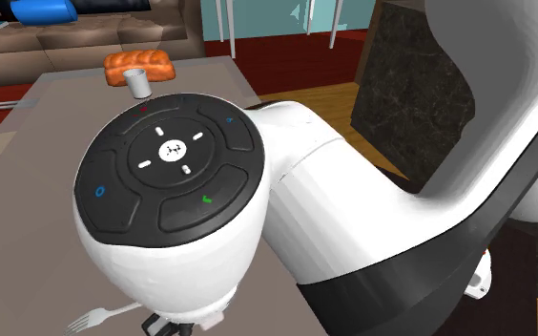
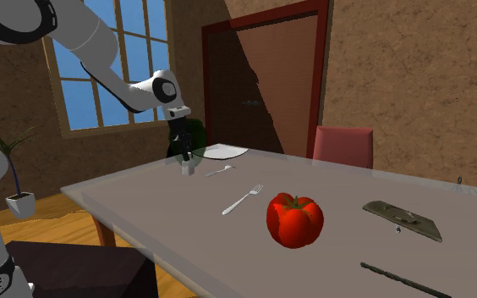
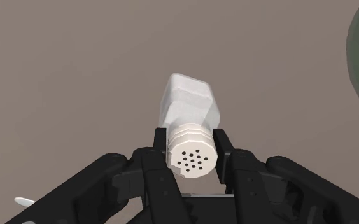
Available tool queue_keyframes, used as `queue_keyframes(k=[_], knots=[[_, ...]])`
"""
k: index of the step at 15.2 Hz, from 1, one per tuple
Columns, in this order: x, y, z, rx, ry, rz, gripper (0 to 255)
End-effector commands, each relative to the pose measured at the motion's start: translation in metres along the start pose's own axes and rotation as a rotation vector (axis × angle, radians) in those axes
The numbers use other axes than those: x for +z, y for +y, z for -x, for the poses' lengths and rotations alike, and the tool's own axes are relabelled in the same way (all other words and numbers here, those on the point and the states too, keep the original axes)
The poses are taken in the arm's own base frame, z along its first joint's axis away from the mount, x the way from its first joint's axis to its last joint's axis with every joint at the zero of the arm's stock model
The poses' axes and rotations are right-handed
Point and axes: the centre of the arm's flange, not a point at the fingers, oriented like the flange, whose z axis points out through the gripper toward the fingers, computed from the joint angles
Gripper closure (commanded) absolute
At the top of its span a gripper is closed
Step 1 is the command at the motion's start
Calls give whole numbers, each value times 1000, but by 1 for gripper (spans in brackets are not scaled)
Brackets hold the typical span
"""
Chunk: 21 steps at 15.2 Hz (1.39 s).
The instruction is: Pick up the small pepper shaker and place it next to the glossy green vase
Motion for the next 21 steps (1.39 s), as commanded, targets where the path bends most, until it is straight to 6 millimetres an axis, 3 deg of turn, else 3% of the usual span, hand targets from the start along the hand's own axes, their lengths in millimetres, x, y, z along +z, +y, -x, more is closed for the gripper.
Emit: queue_keyframes(k=[1,2,10,11,16,20,21], knots=[[9,0,2,0,0,-1,255],[18,0,4,0,0,-1,255],[18,0,4,0,0,-1,255],[18,0,4,0,0,-1,0],[18,0,4,0,0,-1,0],[-32,0,4,0,0,-1,0],[-32,0,4,0,0,-1,0]])
